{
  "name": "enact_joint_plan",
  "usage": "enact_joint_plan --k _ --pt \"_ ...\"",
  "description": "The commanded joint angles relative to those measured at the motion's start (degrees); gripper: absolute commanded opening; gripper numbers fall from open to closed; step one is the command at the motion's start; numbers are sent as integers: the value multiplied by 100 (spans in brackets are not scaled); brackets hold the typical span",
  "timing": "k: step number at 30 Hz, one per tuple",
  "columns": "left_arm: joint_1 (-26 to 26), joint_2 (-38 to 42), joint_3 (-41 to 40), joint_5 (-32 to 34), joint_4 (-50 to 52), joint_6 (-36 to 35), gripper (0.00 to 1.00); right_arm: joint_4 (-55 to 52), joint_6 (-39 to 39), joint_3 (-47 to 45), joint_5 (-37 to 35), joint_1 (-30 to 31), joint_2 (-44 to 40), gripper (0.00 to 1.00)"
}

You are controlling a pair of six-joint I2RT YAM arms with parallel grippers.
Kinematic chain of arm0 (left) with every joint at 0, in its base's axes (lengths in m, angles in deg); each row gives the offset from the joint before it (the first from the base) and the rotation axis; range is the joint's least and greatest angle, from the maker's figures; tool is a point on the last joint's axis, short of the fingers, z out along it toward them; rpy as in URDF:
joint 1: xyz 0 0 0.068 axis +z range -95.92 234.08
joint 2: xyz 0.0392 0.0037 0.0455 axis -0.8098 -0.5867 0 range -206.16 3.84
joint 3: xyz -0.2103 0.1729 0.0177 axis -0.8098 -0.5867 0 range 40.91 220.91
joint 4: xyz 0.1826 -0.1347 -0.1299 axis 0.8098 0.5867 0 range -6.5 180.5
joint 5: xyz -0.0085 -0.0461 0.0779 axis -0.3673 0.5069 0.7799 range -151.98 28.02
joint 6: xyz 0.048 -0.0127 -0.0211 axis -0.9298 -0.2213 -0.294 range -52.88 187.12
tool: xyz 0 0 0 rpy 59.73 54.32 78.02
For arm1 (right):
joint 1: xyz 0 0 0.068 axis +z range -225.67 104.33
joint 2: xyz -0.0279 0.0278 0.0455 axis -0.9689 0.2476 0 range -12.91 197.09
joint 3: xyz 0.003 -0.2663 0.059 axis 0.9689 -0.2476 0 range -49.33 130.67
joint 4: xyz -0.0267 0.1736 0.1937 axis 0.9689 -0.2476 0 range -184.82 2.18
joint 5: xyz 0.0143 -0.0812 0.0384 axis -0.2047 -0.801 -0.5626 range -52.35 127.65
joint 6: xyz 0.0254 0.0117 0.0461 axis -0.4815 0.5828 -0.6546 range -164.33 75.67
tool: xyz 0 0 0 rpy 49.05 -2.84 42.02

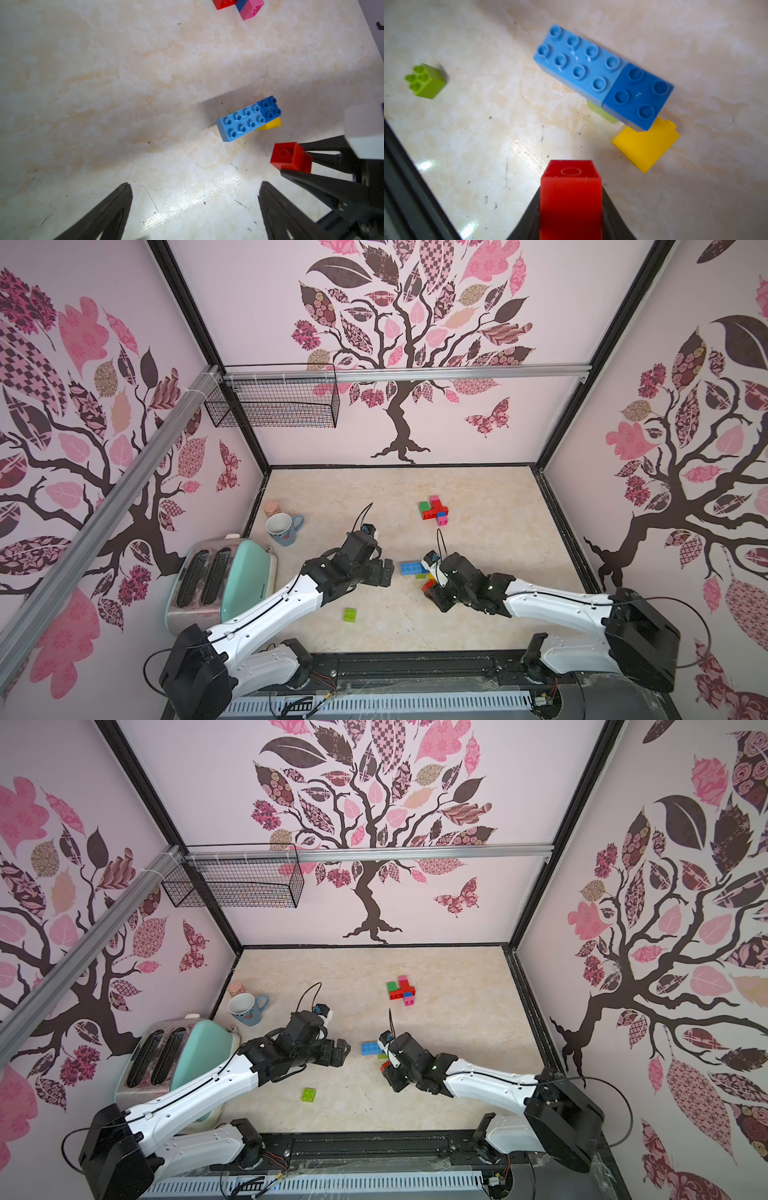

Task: Assemble the number 4 with lego
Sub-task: Pick up the lego brick from the center of the board, then assemble the lego brick with the lego brick.

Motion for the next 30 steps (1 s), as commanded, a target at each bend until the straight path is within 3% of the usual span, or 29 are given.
enact_joint_plan --k 1,4,8,12,17,21,24,27,29,30 --pt "39 -91 766 -906 421 -212 98 37 498 3 606 30 -633 5" --pt "40 -329 1194 -1685 655 -230 96 628 975 -21 873 33 -991 0" --pt "35 -683 1651 -2504 906 -245 89 1669 1650 -126 818 29 -1033 0" --pt "37 -794 1790 -2884 870 -183 83 2341 1933 -89 959 28 -820 0" --pt "40 -851 1726 -2842 816 -48 79 3346 2050 -252 1063 26 -622 0" --pt "37 -932 1703 -2872 707 54 52 4079 2204 -418 1303 34 -514 0" --pt "37 -994 1717 -2906 721 72 42 4148 2306 -411 1348 32 -476 0" --pt "40 -1010 1745 -2897 749 78 24 4197 2349 -410 1347 30 -502 0" --pt "40 -981 1775 -2983 668 98 5 4310 2205 -443 1260 33 -563 7" --pt "64 -935 1818 -3008 616 105 0 4487 2067 -504 1238 0 -617 17"
